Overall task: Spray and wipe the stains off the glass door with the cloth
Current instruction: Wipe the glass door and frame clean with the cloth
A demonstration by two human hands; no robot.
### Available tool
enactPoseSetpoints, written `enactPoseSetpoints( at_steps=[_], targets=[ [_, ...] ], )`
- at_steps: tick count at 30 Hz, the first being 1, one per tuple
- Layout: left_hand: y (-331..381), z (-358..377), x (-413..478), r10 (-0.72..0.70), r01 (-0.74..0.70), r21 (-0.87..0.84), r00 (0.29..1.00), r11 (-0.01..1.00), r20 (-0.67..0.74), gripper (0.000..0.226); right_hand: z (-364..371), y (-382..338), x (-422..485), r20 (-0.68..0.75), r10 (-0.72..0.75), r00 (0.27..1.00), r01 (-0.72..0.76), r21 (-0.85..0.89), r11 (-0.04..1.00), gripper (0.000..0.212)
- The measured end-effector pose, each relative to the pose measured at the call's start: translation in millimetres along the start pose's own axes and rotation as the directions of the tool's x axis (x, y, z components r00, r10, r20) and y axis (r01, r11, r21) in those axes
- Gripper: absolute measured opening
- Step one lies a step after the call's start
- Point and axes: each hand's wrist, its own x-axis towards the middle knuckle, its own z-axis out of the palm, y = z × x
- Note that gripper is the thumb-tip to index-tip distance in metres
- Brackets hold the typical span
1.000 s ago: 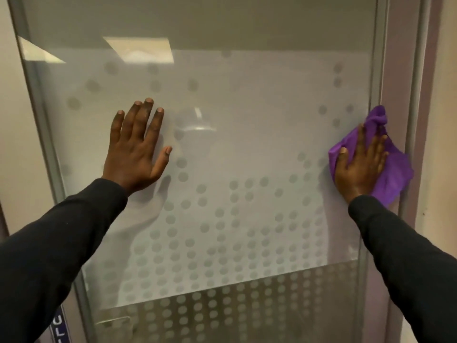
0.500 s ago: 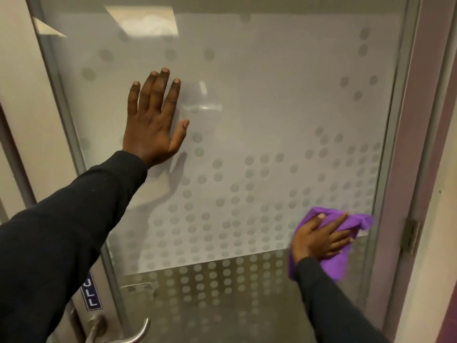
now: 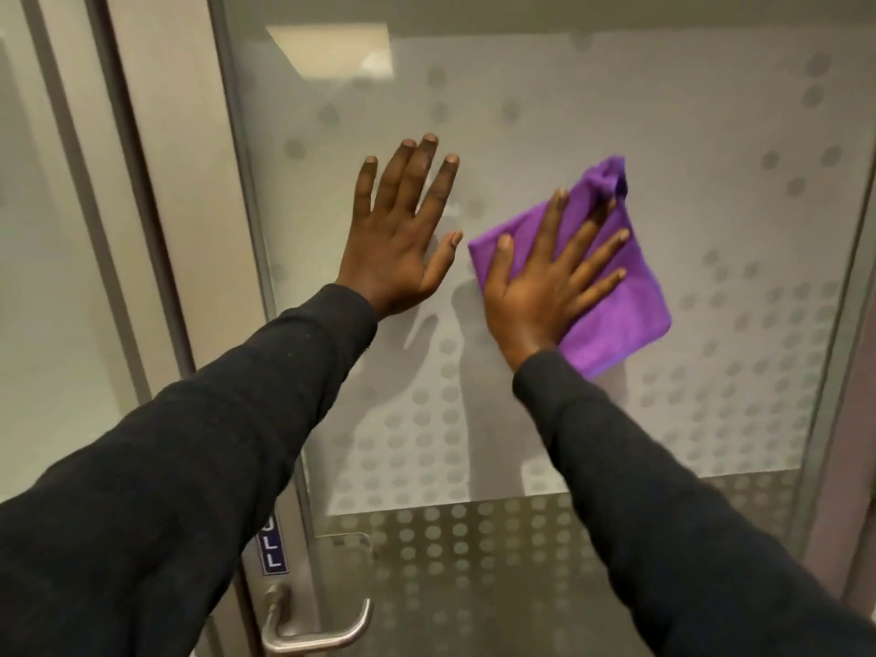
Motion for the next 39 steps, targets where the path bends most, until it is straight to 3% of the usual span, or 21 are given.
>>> enactPoseSetpoints(
  at_steps=[3, 7, 12, 17, 21, 24, 30, 34, 37, 39],
  targets=[
    [-31.5, -9.2, -19.1, -0.031, 0.032, 0.011, 0.999, 0.999, -0.014, 0.072, -10.2, -40.2, 22.1, -0.006, -0.062, 0.998, 0.062, -0.03, 0.998, 0.081],
    [-88.6, -19.4, -59.5, -0.181, 0.182, 0.011, 0.981, 0.983, -0.07, 0.071, -16.2, -83.7, 14.8, 0.03, -0.226, 0.974, 0.227, -0.037, 0.973, 0.093],
    [-138.6, -20.9, -102.6, -0.327, 0.328, -0.001, 0.942, 0.945, -0.072, 0.077, -11.0, -122.0, -23.4, 0.096, -0.478, 0.873, 0.481, -0.005, 0.877, 0.102],
    [-142.4, -18.8, -113.0, -0.269, 0.271, 0.064, 0.962, 0.96, -0.041, 0.072, 13.1, -136.2, -78.5, 0.105, -0.668, 0.736, 0.667, 0.054, 0.743, 0.077],
    [-144.7, -15.5, -115.5, -0.259, 0.261, 0.052, 0.965, 0.964, -0.048, 0.072, 33.1, -134.8, -124.9, 0.019, -0.768, 0.64, 0.745, 0.229, 0.627, 0.061],
    [-146.4, -13.8, -116.5, -0.249, 0.25, 0.045, 0.968, 0.967, -0.029, 0.081, 45.7, -126.0, -160.0, 0.006, -0.788, 0.616, 0.736, 0.352, 0.578, 0.06],
    [-143.7, -18.9, -124.7, -0.235, 0.235, 0.043, 0.972, 0.971, -0.012, 0.069, 46.8, -84.8, -221.9, 0.12, -0.861, 0.495, 0.719, 0.5, 0.483, 0.068],
    [-136.1, -18.6, -141.8, -0.261, 0.26, 0.025, 0.965, 0.965, 0.021, 0.069, 44.7, -48.7, -259.8, 0.333, -0.891, 0.31, 0.649, 0.611, 0.454, 0.07],
    [-125.1, -18.9, -175.0, -0.256, 0.256, 0.013, 0.963, 0.967, 0.085, 0.07, 28.3, -21.5, -278.5, 0.458, -0.869, 0.185, 0.356, 0.793, 0.494, 0.069],
    [-116.1, -21.5, -200.8, -0.266, 0.269, -0.005, 0.955, 0.963, 0.133, 0.072, 19.3, -1.8, -294.0, 0.442, -0.889, 0.118, 0.399, 0.799, 0.45, 0.07]
  ],
)
